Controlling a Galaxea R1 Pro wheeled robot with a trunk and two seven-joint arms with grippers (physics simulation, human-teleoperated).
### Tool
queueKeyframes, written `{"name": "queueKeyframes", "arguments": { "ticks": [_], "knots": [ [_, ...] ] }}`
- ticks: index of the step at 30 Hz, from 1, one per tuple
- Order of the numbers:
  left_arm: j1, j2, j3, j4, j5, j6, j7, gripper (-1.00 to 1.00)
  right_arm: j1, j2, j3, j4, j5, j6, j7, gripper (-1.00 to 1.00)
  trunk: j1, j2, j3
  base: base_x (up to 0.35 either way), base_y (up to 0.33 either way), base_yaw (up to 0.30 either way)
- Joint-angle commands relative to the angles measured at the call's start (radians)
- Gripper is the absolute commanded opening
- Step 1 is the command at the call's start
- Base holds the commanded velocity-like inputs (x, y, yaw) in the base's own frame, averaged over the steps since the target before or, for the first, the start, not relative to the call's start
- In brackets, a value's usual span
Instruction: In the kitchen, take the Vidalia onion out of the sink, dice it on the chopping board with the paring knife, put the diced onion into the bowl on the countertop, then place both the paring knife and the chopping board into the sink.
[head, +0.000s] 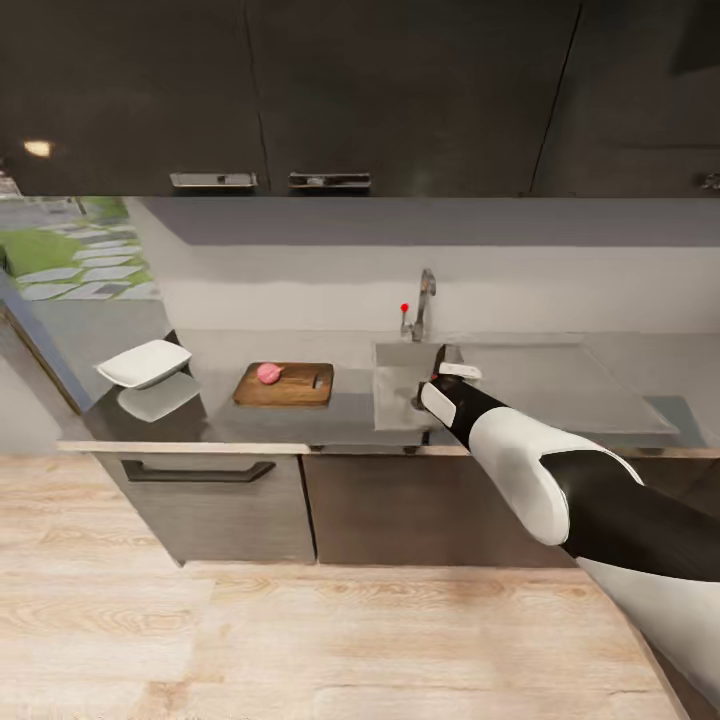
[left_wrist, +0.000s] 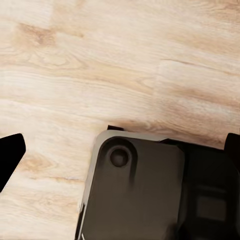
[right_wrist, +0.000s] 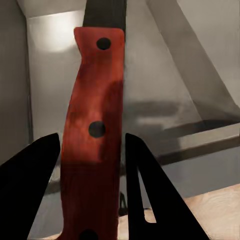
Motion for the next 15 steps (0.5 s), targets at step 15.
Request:
{"name": "queueKeyframes", "arguments": {
  "ticks": [15],
  "knots": [
    [0.000, 0.001, 0.000, -0.002, 0.010, -0.001, -0.006, 1.00, -0.001, 0.000, 0.003, -0.002, -0.006, 0.005, -0.005, -1.00, 0.001, -0.002, 0.010, 0.000, 0.250, 0.256]
  ]
}}
